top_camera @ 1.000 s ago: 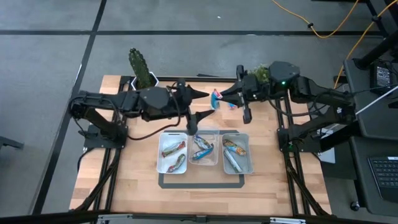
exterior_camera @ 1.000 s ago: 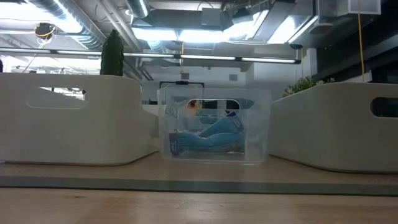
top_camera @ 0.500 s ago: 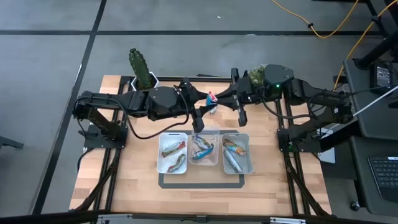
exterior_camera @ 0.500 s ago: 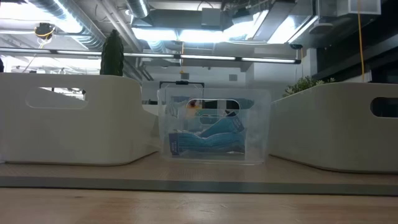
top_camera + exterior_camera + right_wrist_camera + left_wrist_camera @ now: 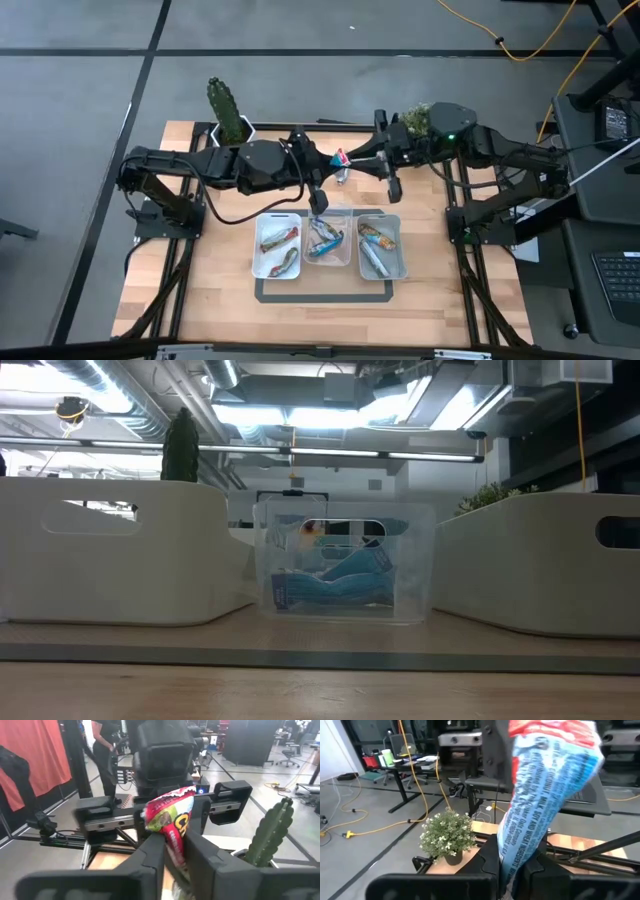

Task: Pick and place Granola Bars by type
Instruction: Put the red granola bar into the white bin

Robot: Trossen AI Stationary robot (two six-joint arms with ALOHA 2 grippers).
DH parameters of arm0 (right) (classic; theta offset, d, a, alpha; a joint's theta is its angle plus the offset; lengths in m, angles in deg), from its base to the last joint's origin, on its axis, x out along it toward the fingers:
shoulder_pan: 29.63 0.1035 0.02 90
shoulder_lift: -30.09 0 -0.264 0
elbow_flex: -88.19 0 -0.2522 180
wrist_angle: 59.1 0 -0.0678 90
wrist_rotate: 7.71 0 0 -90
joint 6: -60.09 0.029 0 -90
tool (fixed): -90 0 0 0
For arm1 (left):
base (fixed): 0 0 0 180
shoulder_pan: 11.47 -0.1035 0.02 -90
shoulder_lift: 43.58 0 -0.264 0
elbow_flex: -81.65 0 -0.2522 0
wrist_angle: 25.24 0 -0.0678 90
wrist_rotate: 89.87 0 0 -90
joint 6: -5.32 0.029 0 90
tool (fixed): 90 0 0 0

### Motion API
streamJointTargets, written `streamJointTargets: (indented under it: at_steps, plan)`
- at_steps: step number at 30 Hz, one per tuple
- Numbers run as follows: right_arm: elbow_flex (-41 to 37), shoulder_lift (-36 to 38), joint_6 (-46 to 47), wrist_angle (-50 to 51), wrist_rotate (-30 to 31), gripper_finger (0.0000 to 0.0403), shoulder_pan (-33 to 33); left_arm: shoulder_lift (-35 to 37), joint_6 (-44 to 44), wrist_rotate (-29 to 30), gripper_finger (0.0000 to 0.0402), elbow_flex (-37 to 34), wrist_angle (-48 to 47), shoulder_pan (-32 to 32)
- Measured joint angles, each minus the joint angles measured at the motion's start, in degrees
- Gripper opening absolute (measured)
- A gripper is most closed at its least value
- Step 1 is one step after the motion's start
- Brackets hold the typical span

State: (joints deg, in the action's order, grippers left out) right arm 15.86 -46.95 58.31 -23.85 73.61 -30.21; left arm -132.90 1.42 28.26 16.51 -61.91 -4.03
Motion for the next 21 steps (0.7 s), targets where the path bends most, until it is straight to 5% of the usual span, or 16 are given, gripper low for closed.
streamJointTargets:
  at_steps: [4,12,21]
  plan:
    - [0.12,2.44,-1.24,1.2,-0.22,0.0136,0.07,0.09,-0.24,0.92,0.001,0.0,-0.55,0.19]
    - [0.14,8.6,1.53,15.03,10.17,0.0279,0.04,1.52,-2.01,2.64,0.0009,-0.07,-3.07,1.81]
    - [-0.74,14.98,10.89,39.44,24.29,0.0287,0.04,12.77,-20.52,8.15,0.001,-0.02,-30.81,11.61]
